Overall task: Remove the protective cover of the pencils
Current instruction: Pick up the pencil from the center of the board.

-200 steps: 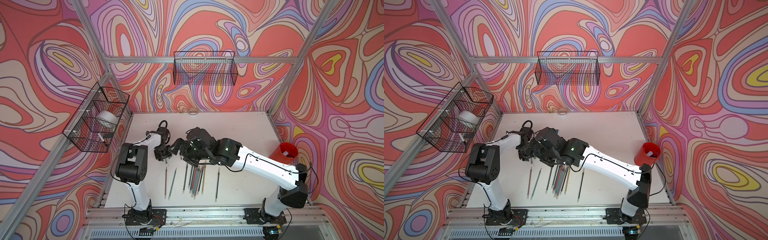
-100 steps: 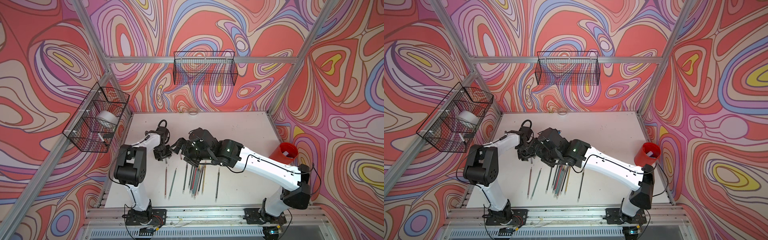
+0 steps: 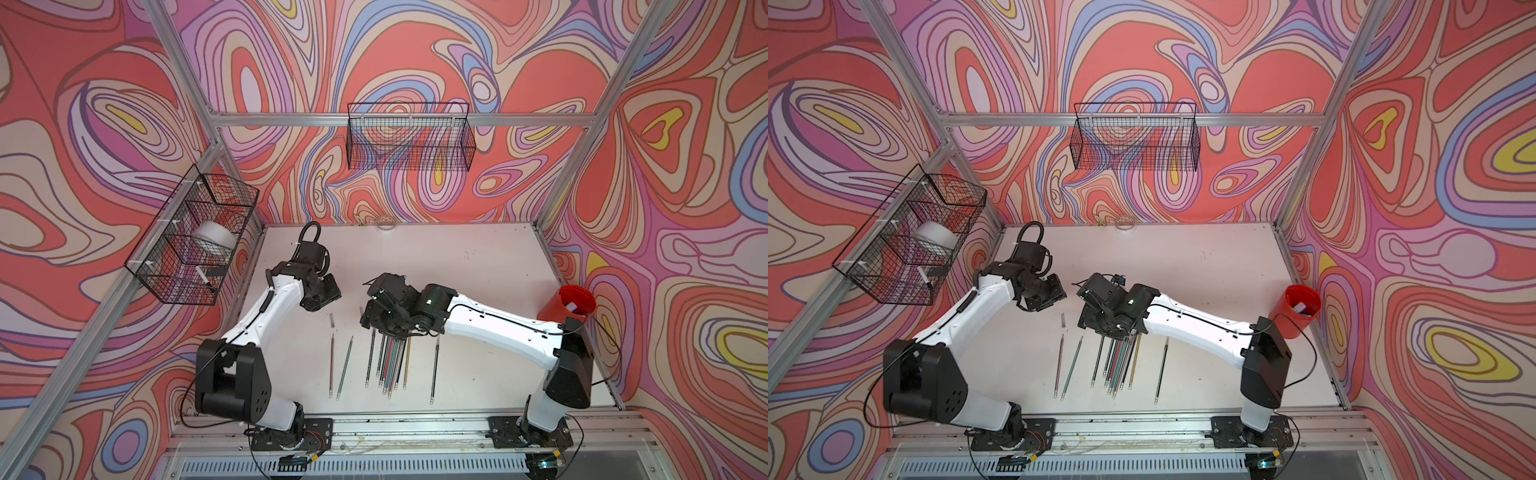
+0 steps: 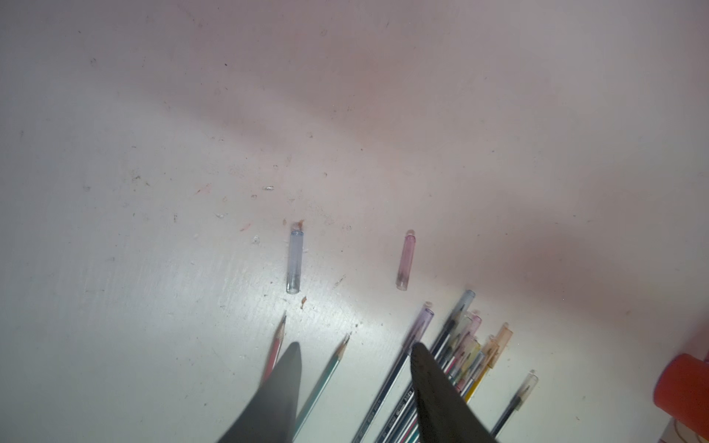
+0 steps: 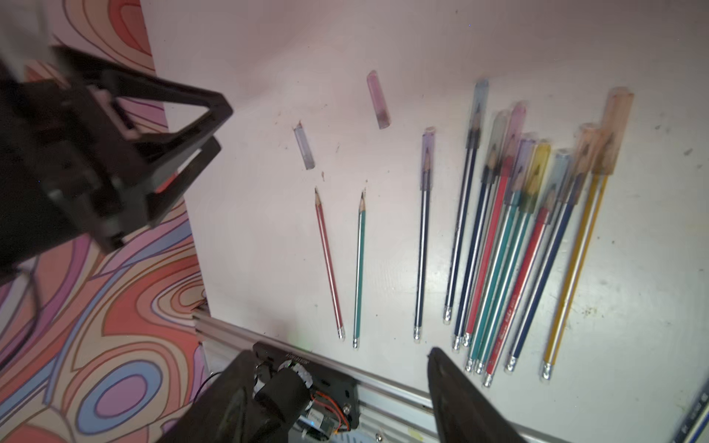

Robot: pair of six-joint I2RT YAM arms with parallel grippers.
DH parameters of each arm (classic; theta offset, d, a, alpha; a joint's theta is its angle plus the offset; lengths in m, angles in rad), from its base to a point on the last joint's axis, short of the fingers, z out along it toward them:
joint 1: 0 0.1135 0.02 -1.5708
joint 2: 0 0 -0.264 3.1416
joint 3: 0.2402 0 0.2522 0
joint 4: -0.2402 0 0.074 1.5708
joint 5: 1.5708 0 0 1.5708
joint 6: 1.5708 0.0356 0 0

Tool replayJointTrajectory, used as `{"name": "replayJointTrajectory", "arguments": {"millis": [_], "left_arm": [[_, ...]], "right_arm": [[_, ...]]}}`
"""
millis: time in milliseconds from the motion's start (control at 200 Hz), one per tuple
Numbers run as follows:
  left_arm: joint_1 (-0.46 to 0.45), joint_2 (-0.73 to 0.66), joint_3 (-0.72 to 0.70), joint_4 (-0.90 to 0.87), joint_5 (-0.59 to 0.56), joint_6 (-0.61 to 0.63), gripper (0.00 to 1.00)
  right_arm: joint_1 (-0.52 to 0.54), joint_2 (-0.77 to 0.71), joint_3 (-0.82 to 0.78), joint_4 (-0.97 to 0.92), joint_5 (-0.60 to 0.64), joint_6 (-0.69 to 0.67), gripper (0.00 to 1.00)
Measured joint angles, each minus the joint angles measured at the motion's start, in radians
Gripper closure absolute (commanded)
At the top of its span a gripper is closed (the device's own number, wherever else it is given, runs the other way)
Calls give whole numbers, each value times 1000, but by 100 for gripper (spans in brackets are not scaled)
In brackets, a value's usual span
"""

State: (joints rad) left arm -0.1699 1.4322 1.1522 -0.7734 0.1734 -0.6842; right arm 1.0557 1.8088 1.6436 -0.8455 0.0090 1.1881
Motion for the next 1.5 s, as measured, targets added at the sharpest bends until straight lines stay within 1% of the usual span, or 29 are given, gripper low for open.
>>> {"name": "replayJointTrajectory", "arguments": {"millis": [125,200,305,421,501,596,751,856,966,1112,1287,1502], "left_arm": [[-2,-129,-114,88,58,-75,45],[-2,-182,-192,151,92,-124,43],[-2,-192,-241,191,130,-168,46],[-2,-184,-241,218,158,-192,44],[-2,-199,-241,220,163,-200,40],[-2,-240,-238,203,154,-200,40],[-2,-299,-215,156,129,-200,41],[-2,-306,-214,144,124,-200,41],[-2,-309,-216,134,110,-204,41],[-2,-324,-229,132,89,-215,42],[-2,-366,-260,127,64,-232,38],[5,-426,-288,123,15,-249,38]], "right_arm": [[10,145,142,-103,24,-46,41],[23,214,212,-168,32,-63,43],[48,286,298,-245,54,-73,47],[74,330,349,-295,72,-74,54],[85,344,351,-312,73,-72,56],[88,364,349,-322,73,-68,57],[87,376,317,-322,74,-65,57],[87,378,307,-320,81,-65,58],[87,382,296,-310,85,-69,62],[87,419,298,-303,87,-80,63],[86,478,297,-294,87,-93,63],[84,487,296,-281,88,-104,63]]}}
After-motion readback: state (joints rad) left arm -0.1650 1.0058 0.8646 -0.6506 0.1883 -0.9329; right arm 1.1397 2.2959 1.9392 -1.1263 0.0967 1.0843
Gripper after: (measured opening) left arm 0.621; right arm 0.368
